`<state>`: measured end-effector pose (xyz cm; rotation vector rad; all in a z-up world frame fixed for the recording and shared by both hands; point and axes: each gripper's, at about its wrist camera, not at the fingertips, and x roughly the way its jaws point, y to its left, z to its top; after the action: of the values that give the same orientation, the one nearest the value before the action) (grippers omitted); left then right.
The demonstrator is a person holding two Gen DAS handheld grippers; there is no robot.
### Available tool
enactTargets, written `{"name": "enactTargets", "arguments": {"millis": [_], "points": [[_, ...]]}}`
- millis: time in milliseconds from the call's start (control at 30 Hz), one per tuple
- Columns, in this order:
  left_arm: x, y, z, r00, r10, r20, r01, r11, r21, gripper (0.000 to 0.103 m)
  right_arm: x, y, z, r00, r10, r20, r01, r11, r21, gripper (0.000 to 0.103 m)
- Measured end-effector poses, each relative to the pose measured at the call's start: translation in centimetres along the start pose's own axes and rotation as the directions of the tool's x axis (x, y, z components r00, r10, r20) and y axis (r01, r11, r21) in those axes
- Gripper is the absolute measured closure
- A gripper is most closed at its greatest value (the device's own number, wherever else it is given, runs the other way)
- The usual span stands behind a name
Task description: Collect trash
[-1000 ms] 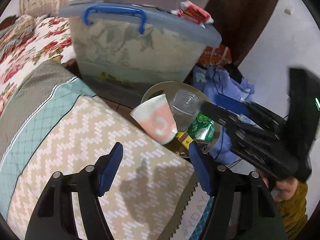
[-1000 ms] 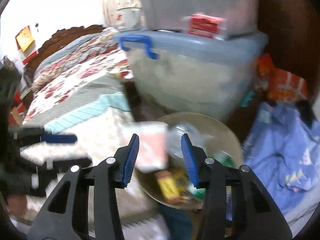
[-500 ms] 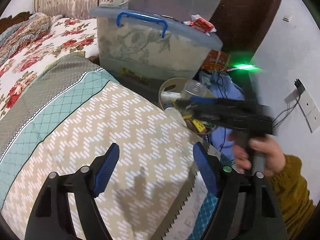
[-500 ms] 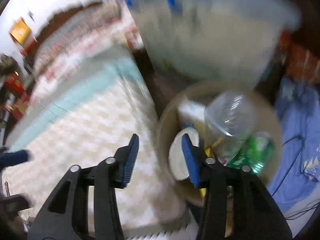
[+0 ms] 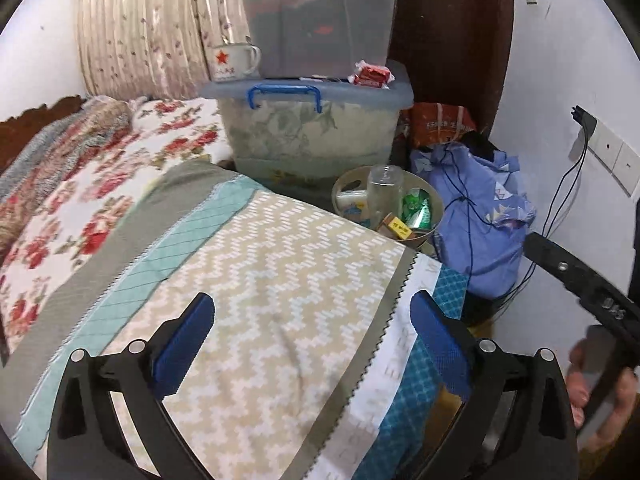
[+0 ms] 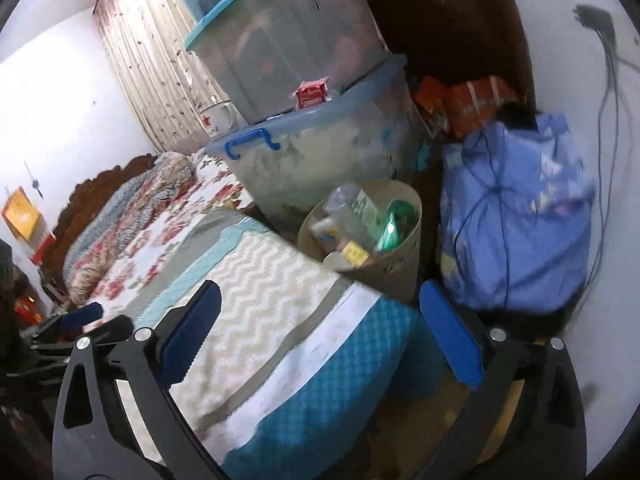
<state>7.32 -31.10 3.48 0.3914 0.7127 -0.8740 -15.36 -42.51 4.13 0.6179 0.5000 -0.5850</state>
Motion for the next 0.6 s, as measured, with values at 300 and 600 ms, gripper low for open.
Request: {"name": "enactTargets", "arguments": {"millis": [300,600], "points": [[-6.1,2.0,-2.4,0.994,0.073,0.079,-0.07,0.997,-0.04,0.008,-6.5,4.5,-1.6,0.992,0.051,0.114,-0.05,0.999,-0.018,0.003],[-9.3,2.8,-3.7,0.977,0.167,0.131,-0.162,0.985,-0.053,0.008,-8.0,7.2,-2.9,0.984,0.082,0.159,-0.073,0.995,-0.06,0.003]]}}
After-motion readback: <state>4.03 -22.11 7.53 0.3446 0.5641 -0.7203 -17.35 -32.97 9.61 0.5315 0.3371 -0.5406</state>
